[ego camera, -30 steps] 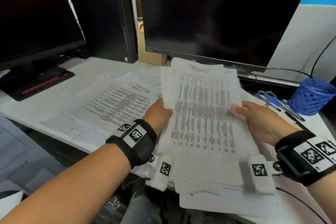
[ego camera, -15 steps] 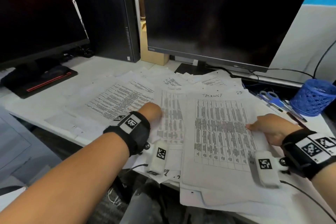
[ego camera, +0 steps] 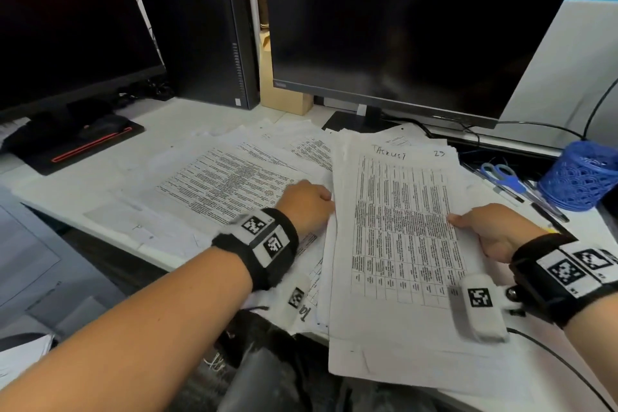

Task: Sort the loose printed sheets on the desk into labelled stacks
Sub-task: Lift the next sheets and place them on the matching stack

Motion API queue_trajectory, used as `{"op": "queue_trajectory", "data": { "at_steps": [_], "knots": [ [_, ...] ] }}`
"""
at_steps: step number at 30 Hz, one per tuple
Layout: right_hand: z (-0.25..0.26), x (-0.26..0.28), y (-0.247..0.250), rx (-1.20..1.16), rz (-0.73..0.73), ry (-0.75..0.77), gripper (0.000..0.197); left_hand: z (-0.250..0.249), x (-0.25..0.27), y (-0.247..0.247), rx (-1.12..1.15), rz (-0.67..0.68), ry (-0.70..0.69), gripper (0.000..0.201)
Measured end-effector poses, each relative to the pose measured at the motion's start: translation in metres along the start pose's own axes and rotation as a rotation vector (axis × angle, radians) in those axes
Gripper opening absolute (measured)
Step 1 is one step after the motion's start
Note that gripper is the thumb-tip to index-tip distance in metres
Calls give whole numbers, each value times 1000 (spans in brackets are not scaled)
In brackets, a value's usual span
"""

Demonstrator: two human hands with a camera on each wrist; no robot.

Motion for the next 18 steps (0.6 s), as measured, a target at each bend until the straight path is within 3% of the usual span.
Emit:
{"op": "queue_trajectory", "data": {
  "at_steps": [2,6,8,12,16,18],
  "knots": [
    [-4,-7,4,-7,-15,-5,26,16,-3,15,-265,14,-13,33],
    [1,7,4,-48,-7,-9,6,40,1,29,-409,319,98,50],
    [3,9,4,-76,-5,-9,10,34,5,31,-486,407,82,53],
    [7,3,5,-89,0,6,26,17,-5,40,-506,435,5,50],
    [7,-1,7,-54,24,7,33,6,-34,59,-608,295,-144,55],
    [4,-6,9,-35,16,15,37,4,-54,63,-745,271,-198,67]
  ]
}}
Point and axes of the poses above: each hand's wrist, its own x-axis away from the middle knuckle, its own y-axis out of the back of the hand, z = x × y, the point moved 3 cm from there along -x, towards the middle knuckle, and after that the axes turned 1 degree about -x, right-handed, at the moved point
